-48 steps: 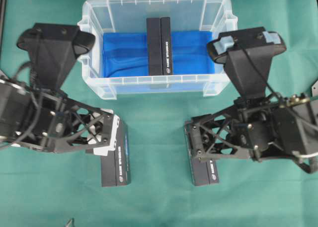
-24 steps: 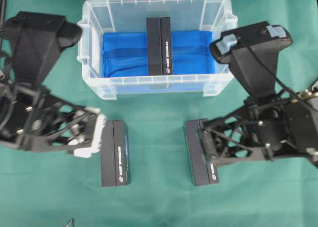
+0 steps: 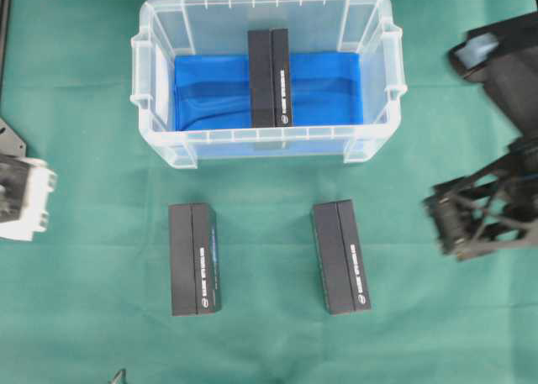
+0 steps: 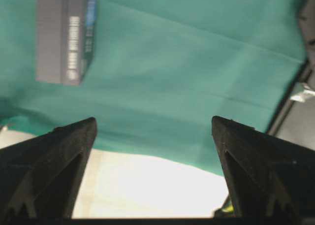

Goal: Take the box out of the case with both arms.

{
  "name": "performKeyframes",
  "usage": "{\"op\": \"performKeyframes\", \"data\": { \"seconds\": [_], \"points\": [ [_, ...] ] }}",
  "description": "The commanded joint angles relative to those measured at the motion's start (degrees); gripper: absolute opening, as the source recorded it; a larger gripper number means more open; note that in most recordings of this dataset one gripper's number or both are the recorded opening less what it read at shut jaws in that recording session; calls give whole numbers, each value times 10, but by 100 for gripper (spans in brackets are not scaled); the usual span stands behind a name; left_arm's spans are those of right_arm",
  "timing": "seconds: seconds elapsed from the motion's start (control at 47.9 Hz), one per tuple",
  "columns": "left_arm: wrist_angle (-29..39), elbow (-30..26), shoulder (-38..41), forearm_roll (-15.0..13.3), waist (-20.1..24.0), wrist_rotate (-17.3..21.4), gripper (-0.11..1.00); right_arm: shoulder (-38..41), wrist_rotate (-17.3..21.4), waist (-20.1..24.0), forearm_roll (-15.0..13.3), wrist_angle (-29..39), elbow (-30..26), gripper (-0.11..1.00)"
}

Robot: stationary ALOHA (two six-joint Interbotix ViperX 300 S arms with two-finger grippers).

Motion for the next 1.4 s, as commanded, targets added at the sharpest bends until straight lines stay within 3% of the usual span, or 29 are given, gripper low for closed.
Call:
{"op": "performKeyframes", "data": {
  "seconds": [0.0,0.104,0.417,1.023,1.231,1.378],
  "points": [
    [-4,22,-41,-1,-16,-27,90,-40,13,3,3,2,19,93],
    [-3,40,-66,-1,-32,-51,90,-75,33,6,3,2,52,93],
    [3,56,-76,-1,-40,-53,89,-131,62,16,2,2,108,93],
    [3,57,-76,-1,-37,-54,89,-129,62,16,0,-1,115,93],
    [16,62,-84,2,6,-31,89,-131,45,-12,-23,-1,116,93],
    [34,63,-91,2,76,32,89,-134,-17,-76,-45,-1,120,93]
  ]
}}
